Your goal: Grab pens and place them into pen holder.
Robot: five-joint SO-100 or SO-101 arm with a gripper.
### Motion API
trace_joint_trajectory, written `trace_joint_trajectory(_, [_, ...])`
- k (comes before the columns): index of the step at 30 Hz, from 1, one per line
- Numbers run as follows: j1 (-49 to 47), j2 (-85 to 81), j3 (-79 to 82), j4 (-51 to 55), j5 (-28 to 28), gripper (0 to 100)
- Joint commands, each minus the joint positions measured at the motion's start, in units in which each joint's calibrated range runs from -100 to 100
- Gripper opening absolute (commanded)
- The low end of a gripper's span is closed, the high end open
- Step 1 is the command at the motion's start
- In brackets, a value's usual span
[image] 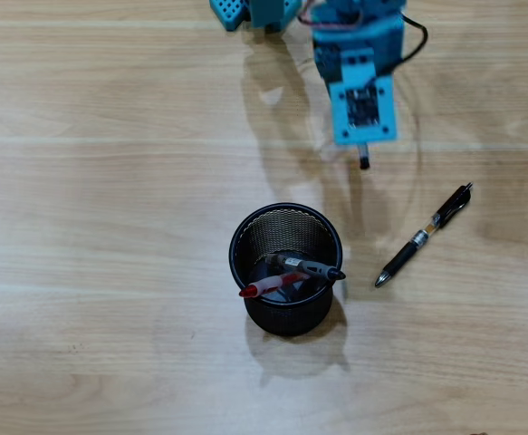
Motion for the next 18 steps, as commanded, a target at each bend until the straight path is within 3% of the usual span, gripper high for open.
trace_joint_trajectory(1, [2.66, -9.30, -2.26, 1.72, 0.80, 2])
trace_joint_trajectory(7, [7.51, -14.15, -2.90, -3.20, 5.14, 2])
trace_joint_trajectory(11, [10.89, -16.35, -1.99, -19.78, 9.44, 2])
trace_joint_trajectory(18, [13.63, -18.05, 4.34, -45.29, 10.07, 2])
